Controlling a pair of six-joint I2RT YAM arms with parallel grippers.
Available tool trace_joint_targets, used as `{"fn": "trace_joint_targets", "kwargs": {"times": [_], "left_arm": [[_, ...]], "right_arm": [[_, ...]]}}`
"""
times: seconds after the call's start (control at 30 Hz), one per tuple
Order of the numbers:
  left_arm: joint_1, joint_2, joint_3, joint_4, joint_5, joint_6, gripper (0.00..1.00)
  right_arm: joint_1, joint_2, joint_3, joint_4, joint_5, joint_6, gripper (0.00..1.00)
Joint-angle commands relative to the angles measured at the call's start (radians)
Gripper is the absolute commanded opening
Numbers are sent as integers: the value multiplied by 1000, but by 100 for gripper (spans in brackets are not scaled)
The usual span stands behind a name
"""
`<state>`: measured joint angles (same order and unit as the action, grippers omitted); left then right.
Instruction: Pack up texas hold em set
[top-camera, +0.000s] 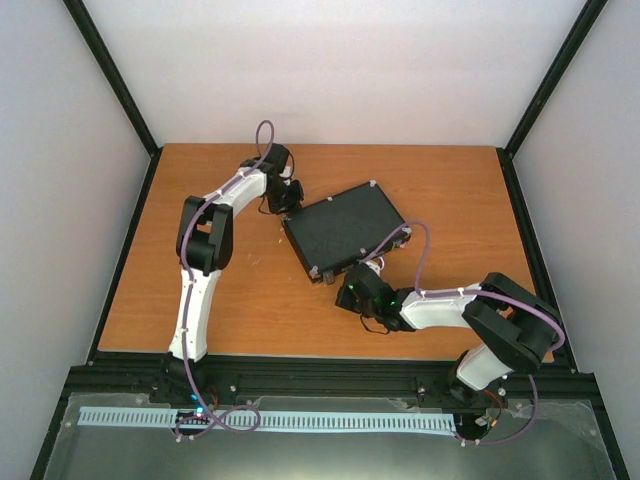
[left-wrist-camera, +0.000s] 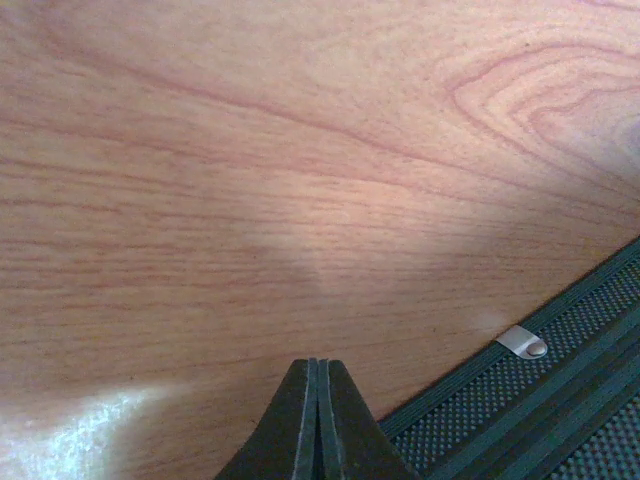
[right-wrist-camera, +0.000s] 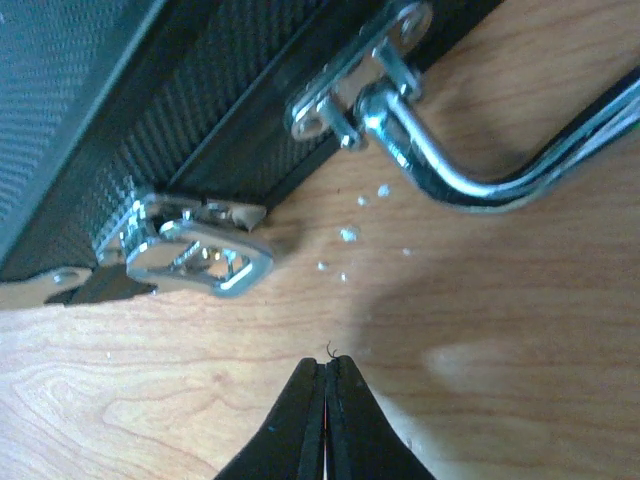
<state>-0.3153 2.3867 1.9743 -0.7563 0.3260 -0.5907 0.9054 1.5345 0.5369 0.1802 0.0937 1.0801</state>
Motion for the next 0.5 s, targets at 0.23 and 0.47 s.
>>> {"fn": "trace_joint_targets", "kwargs": {"times": [0.23,0.47], "left_arm": [[4,25,-61,4,15,35,1],[4,30,-92,7,16,45,1]], "right_arm": [[-83,88,-19,219,-29,-5,3],[-88,159,19,258,-105,-6,3]]}}
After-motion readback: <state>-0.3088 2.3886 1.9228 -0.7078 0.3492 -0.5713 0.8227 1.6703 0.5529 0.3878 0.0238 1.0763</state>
